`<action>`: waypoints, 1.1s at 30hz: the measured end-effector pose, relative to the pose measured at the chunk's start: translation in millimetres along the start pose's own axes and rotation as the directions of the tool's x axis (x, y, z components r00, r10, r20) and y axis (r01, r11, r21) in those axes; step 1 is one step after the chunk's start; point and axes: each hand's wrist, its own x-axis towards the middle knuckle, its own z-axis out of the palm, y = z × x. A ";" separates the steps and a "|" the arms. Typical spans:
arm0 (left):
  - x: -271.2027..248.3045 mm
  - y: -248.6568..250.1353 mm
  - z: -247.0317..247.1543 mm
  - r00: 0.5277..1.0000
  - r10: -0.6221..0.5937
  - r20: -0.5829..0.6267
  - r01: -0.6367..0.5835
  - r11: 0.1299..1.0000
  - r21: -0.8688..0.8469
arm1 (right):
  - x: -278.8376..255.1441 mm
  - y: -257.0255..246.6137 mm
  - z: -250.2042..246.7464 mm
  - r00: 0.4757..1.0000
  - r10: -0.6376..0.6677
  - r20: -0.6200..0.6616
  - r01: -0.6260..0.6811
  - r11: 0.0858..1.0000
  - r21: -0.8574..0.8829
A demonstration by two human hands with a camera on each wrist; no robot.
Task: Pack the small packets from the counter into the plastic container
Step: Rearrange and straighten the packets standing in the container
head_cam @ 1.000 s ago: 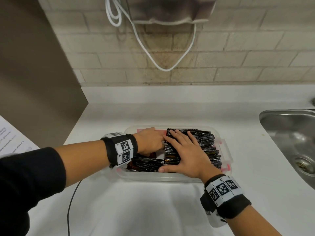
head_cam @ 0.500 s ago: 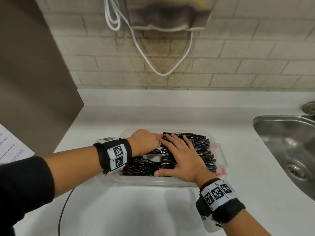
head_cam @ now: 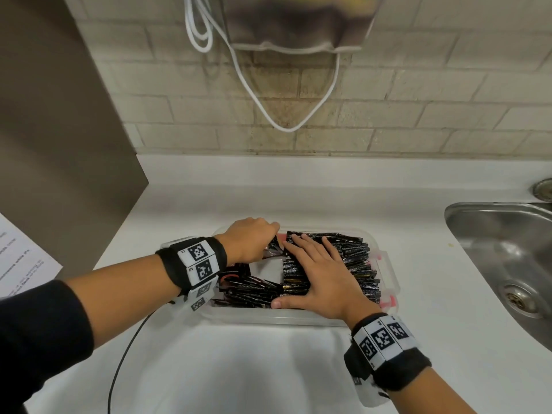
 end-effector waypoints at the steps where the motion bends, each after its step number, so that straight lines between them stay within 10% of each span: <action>1: -0.4 0.6 1.4 1.000 -0.002 -0.029 0.002 1.000 -0.005 | 0.2 -0.1 0.2 1.000 0.000 -0.002 0.000 1.000 0.001; 19: 8.4 3.5 0.7 0.980 -0.115 -0.164 0.080 0.976 -0.204 | 23.0 -15.8 -31.1 0.991 -0.130 0.038 0.134 0.979 -0.151; 33: -1.3 -38.6 -13.4 0.979 0.020 -0.204 -0.099 0.918 -0.383 | 40.1 -21.2 -12.8 0.993 -0.030 0.115 0.065 0.947 -0.313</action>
